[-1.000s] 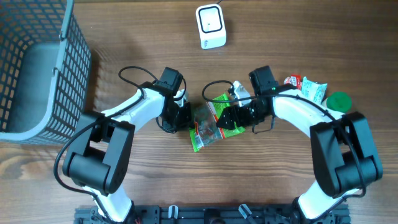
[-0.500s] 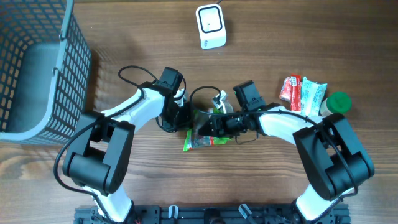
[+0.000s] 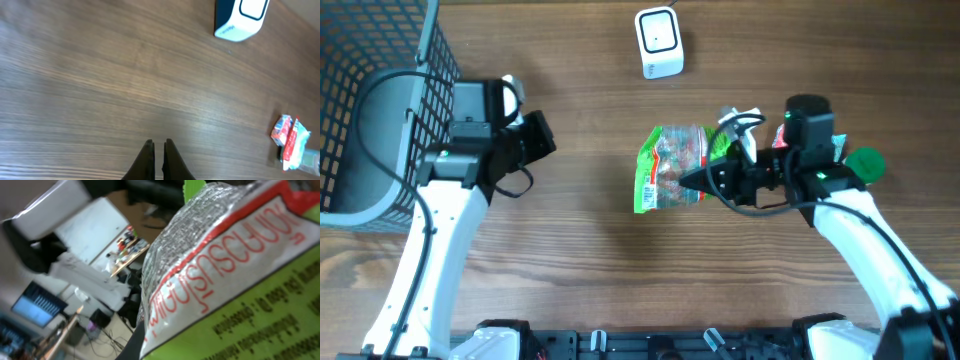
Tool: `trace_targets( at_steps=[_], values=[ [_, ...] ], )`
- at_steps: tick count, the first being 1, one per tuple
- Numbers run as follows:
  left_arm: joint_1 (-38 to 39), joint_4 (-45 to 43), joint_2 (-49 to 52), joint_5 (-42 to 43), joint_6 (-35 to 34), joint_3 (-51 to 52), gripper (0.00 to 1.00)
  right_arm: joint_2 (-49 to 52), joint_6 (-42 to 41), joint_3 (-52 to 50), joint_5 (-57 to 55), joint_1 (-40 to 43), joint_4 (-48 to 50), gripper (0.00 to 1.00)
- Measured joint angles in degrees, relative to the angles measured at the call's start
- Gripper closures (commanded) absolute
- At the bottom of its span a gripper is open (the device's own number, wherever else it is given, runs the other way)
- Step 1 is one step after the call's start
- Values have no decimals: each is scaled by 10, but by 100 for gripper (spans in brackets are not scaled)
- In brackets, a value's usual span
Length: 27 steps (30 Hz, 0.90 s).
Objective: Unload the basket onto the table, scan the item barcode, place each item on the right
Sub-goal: 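Lift the snack bag with the right gripper, release the left, then hold the snack bag under the white scanner with the right gripper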
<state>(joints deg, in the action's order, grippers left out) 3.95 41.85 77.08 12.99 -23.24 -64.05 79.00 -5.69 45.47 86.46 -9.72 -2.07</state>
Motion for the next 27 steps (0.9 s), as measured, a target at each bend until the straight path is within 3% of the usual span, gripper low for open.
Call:
trace_targets(
  at_steps=[4,6,10,12,14,18,23,27],
  values=[
    [-19,5,0,-21,33,0,95,-37,-158,-1,29,0,201,96],
    [-28,5,7,-49,38,0,95,-39,-211,-1,29,0,212,96],
    [-42,2,11,-78,42,0,84,-39,-247,-1,29,0,213,96],
    [-49,-4,11,-93,45,0,70,-39,-260,-1,29,0,213,96],
    [-54,-9,11,-111,49,0,25,-39,-266,-1,29,0,213,96],
    [-55,-18,11,-132,48,0,2,-39,-271,-1,29,0,212,96],
    [-55,-43,11,-174,50,0,0,-36,-229,1,16,-2,90,96],
    [-55,-44,11,-181,50,0,0,-2,-128,1,-116,-38,-59,95]
  ],
)
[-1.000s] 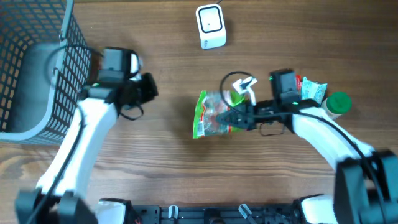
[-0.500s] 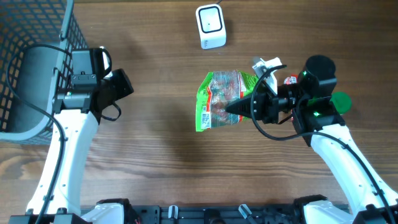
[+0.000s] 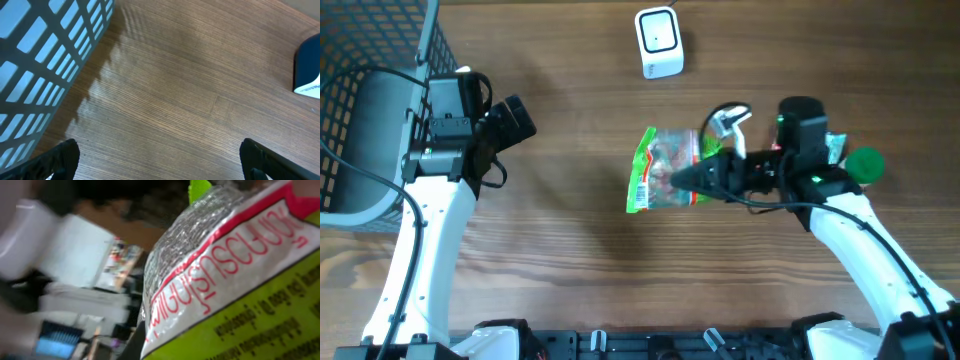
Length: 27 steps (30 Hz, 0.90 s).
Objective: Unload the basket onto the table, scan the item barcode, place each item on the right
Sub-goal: 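Hold the snack bag under the white scanner with the right gripper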
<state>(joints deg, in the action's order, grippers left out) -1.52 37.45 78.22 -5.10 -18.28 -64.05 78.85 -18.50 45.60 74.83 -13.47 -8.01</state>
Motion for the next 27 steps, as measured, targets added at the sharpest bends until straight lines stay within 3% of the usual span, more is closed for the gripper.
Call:
trace_targets(
  at_steps=[6,9,12,14,19,27],
  values=[
    [0,0,0,-2,0,0,0,17,134,20,-149,-40,-100,96],
    [0,0,0,-2,0,0,0,25,186,168,-186,-26,-265,96],
    [0,-1,1,-3,0,0,0,55,282,403,-318,-24,-515,96],
    [0,0,2,-5,0,0,0,97,314,538,-384,-24,-599,96],
    [0,-1,2,-7,0,0,0,253,343,808,-514,-24,-644,96],
    [0,-2,2,-7,0,0,0,403,472,823,-707,-79,-479,96]
  ],
)
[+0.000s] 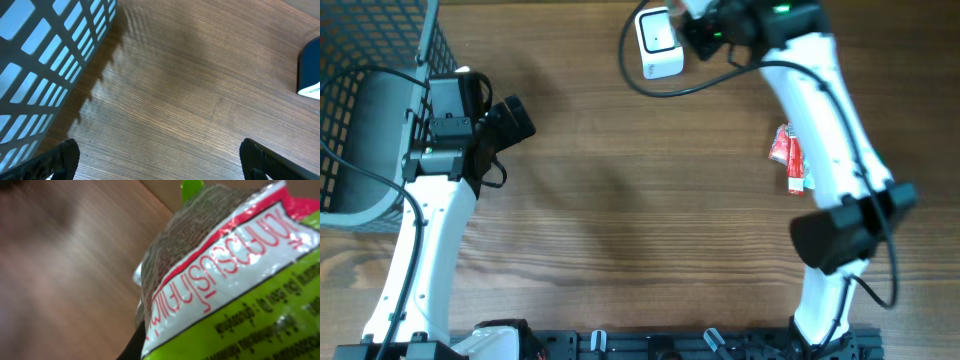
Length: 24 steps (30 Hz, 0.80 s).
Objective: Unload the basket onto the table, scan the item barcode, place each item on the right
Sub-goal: 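Hold the snack bag under the white scanner with the right gripper, then carry the snack bag right and drop it beside the Nescafe stick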
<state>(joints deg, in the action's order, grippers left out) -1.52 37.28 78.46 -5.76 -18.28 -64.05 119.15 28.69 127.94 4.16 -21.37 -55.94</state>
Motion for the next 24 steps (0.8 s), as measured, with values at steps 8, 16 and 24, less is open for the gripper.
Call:
trace_targets(
  at_steps=[8,16,24],
  values=[
    [0,0,0,0,0,0,0,132,122,-1,-301,-61,226,96],
    [0,0,0,0,0,0,0,243,133,-1,-397,-94,344,96],
    [0,0,0,0,0,0,0,255,121,-1,-414,-108,344,96]
  ],
)
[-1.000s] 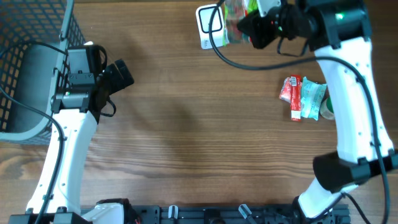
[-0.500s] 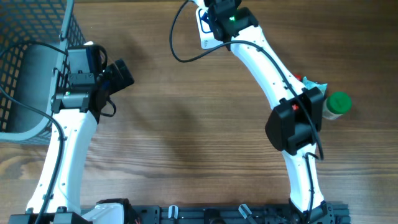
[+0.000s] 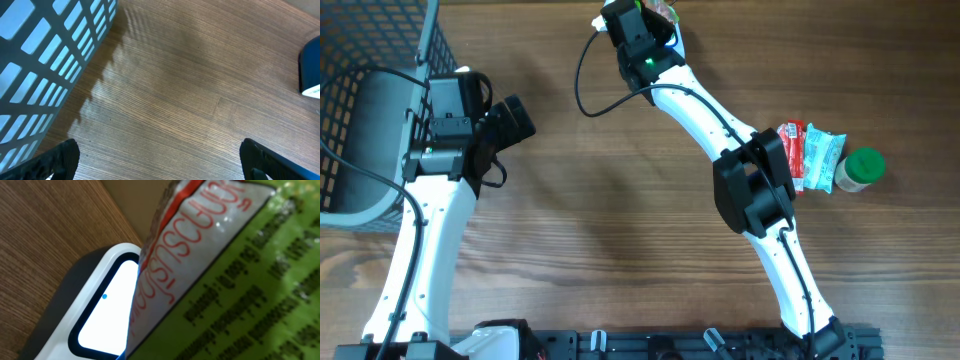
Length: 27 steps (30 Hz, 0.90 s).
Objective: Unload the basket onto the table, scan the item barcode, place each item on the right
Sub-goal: 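Carry the snack bag right and drop it beside the Nescafe stick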
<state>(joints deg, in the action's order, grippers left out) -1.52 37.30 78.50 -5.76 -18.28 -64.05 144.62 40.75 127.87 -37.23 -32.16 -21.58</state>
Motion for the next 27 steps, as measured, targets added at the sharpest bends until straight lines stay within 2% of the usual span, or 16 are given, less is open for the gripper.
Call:
trace_targets(
  at_steps=[3,5,9,11,14,15,16,18,20,22,25,26,27],
  values=[
    [0,0,0,0,0,0,0,-6,-22,0,-1,3,-11,96],
    [0,0,0,0,0,0,0,-37,-47,0,19,10,-51,96],
    [0,0,0,0,0,0,0,-184,-125,-1,96,40,-155,96],
    [0,0,0,0,0,0,0,-265,-170,2,159,75,-230,96],
    [0,0,0,0,0,0,0,-351,-215,11,331,163,-398,96],
    [0,0,0,0,0,0,0,-359,-212,11,417,198,-516,96],
    [0,-1,0,0,0,0,0,-356,-204,1,473,216,-591,96],
    [0,0,0,0,0,0,0,-350,-178,-52,531,231,-683,96],
    [0,0,0,0,0,0,0,-343,-169,-161,556,233,-662,96],
    [0,1,0,0,0,0,0,-337,-170,-292,543,233,-596,95],
    [0,0,0,0,0,0,0,-328,-209,-443,447,233,-472,53],
    [0,0,0,0,0,0,0,-326,-231,-466,391,233,-450,18],
    [0,0,0,0,0,0,0,-326,-249,-489,354,236,-420,1]
  ],
)
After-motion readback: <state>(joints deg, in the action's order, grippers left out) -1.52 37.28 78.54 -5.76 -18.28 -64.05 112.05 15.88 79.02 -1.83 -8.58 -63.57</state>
